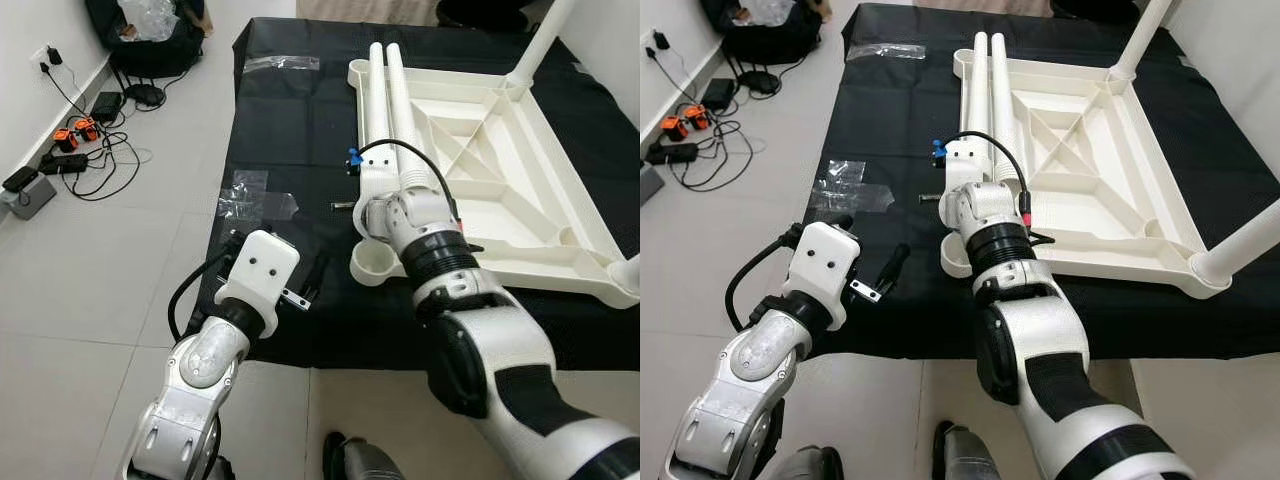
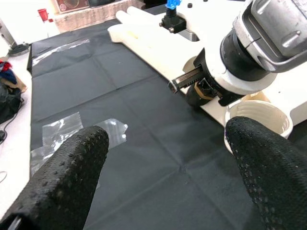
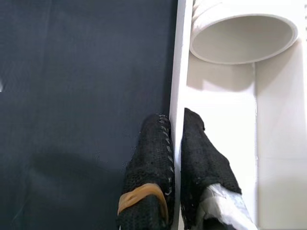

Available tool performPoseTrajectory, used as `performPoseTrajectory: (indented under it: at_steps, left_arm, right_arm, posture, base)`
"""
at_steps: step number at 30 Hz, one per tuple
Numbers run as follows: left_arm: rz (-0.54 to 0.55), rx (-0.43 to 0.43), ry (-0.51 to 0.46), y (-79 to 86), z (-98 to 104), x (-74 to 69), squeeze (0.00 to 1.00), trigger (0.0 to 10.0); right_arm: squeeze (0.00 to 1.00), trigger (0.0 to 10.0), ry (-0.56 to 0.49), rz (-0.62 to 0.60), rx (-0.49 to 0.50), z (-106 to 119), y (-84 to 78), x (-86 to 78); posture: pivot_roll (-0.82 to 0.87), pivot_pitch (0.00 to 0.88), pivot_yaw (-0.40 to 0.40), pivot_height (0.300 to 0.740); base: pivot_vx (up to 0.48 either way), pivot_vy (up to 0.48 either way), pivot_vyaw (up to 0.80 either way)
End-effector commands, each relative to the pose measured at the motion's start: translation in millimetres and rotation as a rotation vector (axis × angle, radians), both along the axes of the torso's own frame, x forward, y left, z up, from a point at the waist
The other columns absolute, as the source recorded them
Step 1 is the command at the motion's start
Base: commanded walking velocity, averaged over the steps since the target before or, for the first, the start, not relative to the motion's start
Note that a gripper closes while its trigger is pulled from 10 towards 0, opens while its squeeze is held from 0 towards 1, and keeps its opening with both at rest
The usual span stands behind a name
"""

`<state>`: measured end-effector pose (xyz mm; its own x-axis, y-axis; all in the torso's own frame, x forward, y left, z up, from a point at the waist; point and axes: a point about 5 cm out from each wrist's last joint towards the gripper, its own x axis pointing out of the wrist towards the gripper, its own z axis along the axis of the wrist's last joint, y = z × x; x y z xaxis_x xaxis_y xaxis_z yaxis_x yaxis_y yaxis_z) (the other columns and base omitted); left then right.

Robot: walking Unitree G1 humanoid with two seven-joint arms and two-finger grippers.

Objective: Building children table

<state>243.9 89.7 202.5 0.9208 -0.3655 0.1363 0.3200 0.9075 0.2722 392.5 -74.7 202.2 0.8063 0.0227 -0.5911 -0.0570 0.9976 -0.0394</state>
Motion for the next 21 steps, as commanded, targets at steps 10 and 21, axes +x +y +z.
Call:
performPoseTrajectory:
  at_steps: [10,21]
  left_arm:
    - [0.037,0.027,-0.025,13.7,3.9,3.6,0.00,10.0]
    - [0.087,0.051,-0.029,27.2,2.6,6.8,0.00,10.0]
  right_arm:
    - [0.00,0.0,0.079,0.195,0.071,-13.4,55.8,-29.4]
    - [1.00,10.0,-0.113,0.252,0.202,35.0,69.8,-19.3]
  posture:
    - [0.01,0.196,-0.093,0.740]
    - [0.02,0.190,-0.100,0.740]
  base:
    - [0.000,0.000,0.00]
    - [0.000,0.000,0.00]
